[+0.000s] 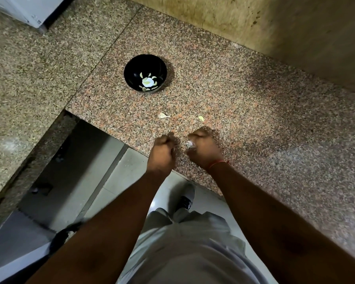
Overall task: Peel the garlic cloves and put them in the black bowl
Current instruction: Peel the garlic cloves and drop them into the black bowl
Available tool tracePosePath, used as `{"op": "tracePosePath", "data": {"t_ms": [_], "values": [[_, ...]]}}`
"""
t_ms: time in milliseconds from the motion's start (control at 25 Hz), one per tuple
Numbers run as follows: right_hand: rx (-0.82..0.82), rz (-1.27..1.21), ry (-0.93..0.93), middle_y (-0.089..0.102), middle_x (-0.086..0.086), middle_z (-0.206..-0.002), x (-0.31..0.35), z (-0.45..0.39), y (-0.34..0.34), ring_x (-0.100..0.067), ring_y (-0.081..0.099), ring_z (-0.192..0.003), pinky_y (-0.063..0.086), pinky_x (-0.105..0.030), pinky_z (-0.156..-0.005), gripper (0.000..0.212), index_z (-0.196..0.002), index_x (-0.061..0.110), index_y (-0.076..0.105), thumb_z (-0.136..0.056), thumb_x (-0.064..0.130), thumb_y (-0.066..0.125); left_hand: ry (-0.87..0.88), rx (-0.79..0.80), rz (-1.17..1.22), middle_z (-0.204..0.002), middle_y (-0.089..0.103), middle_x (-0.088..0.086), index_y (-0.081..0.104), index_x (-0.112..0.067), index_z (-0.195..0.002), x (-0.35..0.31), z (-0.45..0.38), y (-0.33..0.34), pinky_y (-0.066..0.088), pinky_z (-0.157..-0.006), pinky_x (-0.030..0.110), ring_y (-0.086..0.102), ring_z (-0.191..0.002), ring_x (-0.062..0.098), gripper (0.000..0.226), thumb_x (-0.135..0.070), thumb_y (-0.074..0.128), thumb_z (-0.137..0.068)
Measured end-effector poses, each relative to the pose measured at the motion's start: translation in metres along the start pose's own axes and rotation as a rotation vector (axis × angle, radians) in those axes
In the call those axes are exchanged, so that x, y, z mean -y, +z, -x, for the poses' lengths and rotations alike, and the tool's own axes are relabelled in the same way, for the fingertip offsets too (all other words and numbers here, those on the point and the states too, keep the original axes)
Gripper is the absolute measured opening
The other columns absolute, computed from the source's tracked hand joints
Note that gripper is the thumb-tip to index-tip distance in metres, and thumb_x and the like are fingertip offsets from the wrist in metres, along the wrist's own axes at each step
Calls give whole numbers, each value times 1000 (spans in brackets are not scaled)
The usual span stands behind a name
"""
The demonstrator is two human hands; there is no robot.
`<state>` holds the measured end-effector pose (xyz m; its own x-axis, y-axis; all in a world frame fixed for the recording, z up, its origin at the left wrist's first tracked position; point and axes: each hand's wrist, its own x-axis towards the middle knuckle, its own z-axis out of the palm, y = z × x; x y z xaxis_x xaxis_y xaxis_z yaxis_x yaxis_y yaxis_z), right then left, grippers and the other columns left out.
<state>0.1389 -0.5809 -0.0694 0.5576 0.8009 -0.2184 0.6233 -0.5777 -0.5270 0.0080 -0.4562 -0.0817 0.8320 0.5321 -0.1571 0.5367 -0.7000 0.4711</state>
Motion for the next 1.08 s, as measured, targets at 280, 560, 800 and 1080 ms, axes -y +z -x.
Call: {"op": "tracePosePath", "data": {"t_ms": [280, 560, 800, 1080], "values": [[-42, 236, -37, 64, -7, -100, 13, 2, 14, -24, 60, -95, 54, -40, -88, 28, -101, 8, 73, -87, -5, 53, 69, 93, -217, -105, 66, 10, 68, -8, -105, -17, 0, -5, 52, -72, 34, 65, -85, 27, 19, 0, 57, -90], [-69, 264, -28, 66, -9, -99, 22, 18, 22, -27, 65, -88, 58, -41, -84, 33, -102, 6, 74, -84, -9, 51, 136, 86, -315, -109, 67, 14, 71, -7, -101, -11, 12, -5, 52, -72, 37, 66, -88, 30, 20, -3, 55, -90], [-139, 68, 32, 72, -12, -109, 26, 53, 39, -31, 65, -102, 52, -38, -93, 35, -107, 6, 78, -80, -4, 58, 6, -57, -58, -91, 72, 19, 75, -4, -90, -6, 44, -7, 52, -73, 39, 68, -84, 36, 19, 3, 61, -79], [-231, -99, 247, 69, -10, -117, 50, 65, 46, -26, 67, -104, 52, -32, -102, 49, -117, 8, 77, -74, -11, 61, -183, -92, 158, -91, 76, 12, 79, -11, -90, 5, 47, -4, 51, -75, 31, 70, -83, 30, 22, 1, 62, -82]]}}
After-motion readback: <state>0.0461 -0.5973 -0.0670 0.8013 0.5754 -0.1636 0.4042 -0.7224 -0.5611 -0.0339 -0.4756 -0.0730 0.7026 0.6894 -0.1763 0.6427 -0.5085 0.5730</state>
